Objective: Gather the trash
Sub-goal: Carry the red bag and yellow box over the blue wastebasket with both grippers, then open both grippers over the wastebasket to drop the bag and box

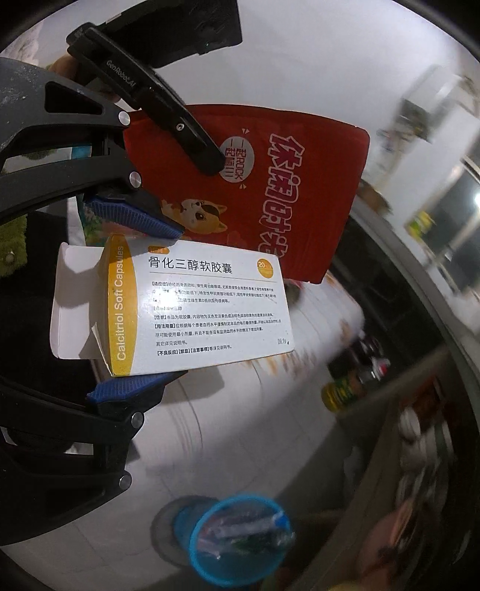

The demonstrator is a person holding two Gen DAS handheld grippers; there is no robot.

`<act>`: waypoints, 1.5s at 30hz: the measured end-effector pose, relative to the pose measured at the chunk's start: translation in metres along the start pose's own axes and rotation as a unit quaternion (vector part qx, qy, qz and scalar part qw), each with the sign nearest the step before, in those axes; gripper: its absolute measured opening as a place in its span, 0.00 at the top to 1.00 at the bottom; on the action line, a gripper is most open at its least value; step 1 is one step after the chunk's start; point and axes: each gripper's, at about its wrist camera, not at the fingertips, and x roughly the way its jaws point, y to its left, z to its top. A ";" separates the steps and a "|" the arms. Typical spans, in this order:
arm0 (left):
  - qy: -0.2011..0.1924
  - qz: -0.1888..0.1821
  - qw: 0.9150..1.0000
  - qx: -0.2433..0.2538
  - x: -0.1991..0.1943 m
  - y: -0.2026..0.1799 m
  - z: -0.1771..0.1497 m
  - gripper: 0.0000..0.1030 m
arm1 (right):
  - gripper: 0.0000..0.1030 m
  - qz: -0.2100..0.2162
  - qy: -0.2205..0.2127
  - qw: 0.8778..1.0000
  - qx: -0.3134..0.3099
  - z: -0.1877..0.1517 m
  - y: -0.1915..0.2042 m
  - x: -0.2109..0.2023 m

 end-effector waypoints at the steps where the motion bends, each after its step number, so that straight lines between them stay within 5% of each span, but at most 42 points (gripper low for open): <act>1: 0.003 -0.015 1.000 0.009 0.010 -0.010 0.008 1.00 | 0.38 -0.001 -0.013 1.000 0.019 0.003 -0.015 -0.011; 12: 0.108 -0.125 0.982 0.090 0.169 -0.110 0.061 1.00 | 0.38 -0.008 -0.070 0.971 0.228 0.003 -0.168 -0.048; 21: 0.193 -0.124 0.962 0.149 0.323 -0.157 0.061 1.00 | 0.38 -0.017 -0.096 0.922 0.375 0.019 -0.288 -0.005; 27: 0.206 -0.112 0.962 0.143 0.398 -0.163 0.061 0.98 | 0.34 -0.039 -0.140 0.894 0.425 0.024 -0.342 0.015; 30: 0.220 -0.112 0.959 0.135 0.431 -0.169 0.060 0.67 | 0.26 -0.068 -0.150 0.882 0.442 0.021 -0.381 0.041; 31: 0.220 -0.107 0.960 0.134 0.438 -0.170 0.059 0.55 | 0.26 -0.085 -0.142 0.876 0.453 0.016 -0.390 0.048; 37: 0.218 -0.105 0.961 0.133 0.438 -0.168 0.056 0.54 | 0.26 -0.109 -0.144 0.866 0.467 -0.013 -0.400 0.045; 45: 0.195 -0.134 0.963 0.126 0.372 -0.143 0.077 0.50 | 0.26 -0.118 -0.169 0.872 0.444 -0.024 -0.374 0.013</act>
